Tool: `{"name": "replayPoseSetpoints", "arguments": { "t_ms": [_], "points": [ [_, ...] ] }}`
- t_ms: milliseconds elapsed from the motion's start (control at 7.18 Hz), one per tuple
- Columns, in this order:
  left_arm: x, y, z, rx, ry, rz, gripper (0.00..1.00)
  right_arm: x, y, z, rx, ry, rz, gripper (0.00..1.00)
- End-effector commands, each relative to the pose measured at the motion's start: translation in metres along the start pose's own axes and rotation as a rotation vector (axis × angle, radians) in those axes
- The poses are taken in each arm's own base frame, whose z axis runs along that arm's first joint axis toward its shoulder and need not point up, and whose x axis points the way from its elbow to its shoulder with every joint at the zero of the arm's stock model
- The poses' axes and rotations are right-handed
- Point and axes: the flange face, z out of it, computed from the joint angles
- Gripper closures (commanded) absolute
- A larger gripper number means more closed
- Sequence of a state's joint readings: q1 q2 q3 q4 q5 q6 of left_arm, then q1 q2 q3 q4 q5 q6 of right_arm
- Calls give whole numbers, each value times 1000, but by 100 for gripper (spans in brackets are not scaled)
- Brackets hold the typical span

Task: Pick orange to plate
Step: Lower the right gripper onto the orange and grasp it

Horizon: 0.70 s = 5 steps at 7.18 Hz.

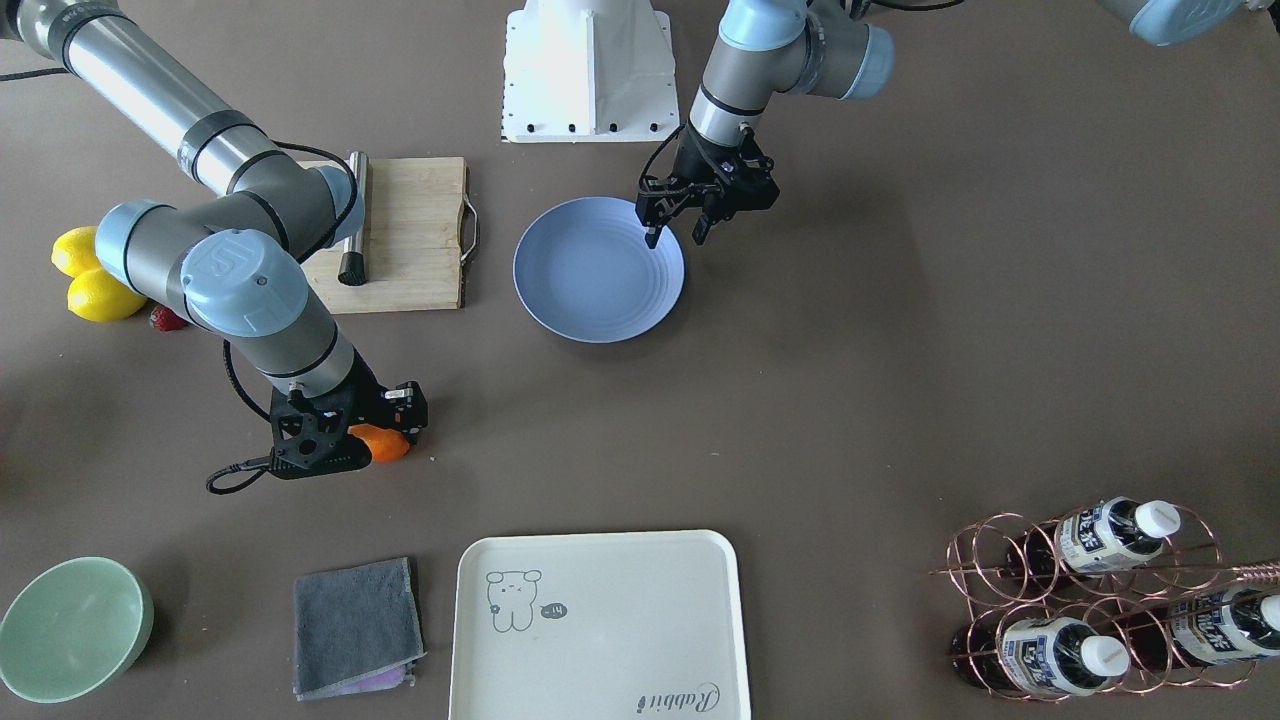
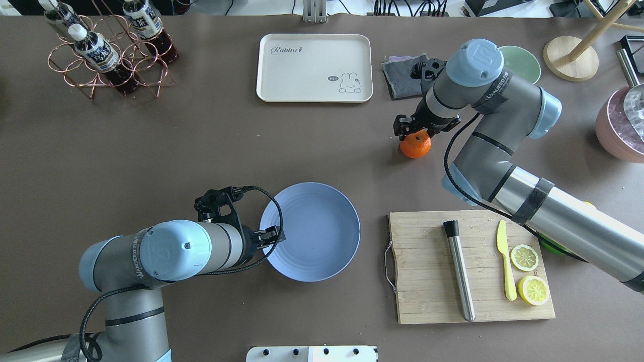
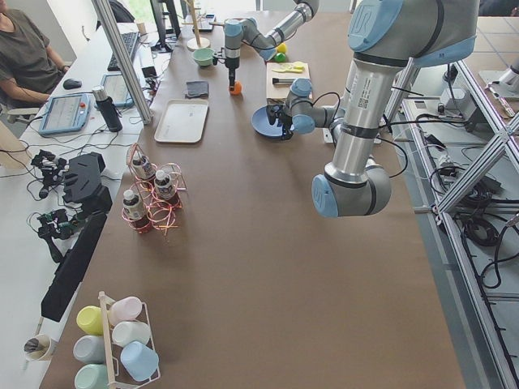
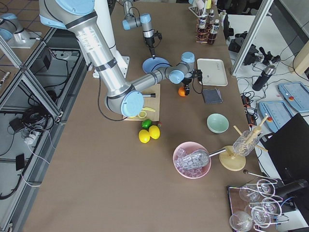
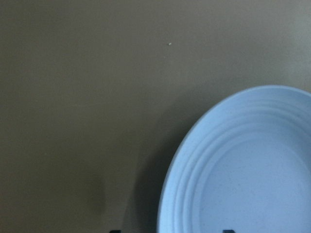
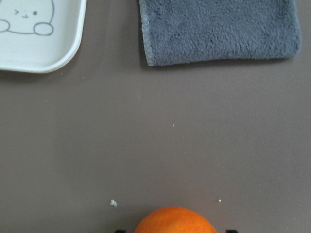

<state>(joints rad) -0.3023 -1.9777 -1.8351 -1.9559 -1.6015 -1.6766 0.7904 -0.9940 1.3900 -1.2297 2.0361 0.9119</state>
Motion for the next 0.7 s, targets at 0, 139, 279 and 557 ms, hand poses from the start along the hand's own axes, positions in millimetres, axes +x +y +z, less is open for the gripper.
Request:
{"name": "replayPoseSetpoints", "arguments": {
  "t_ms": [0,139,279,557],
  "points": [
    [1,-5,-4,6,7,5,24,-19,-3,-37,2,-71,-6,100],
    [2,-22,-12,18,15,-6,25,-36,0,-54,7,-102,22,100],
    [-1,-50,-30,12,26,25,25,-85,16,-89,4,-142,104,100],
    [-60,-148,-62,-10,-26,113,25,-193,129,-91,0,-148,150,100]
  ]
}}
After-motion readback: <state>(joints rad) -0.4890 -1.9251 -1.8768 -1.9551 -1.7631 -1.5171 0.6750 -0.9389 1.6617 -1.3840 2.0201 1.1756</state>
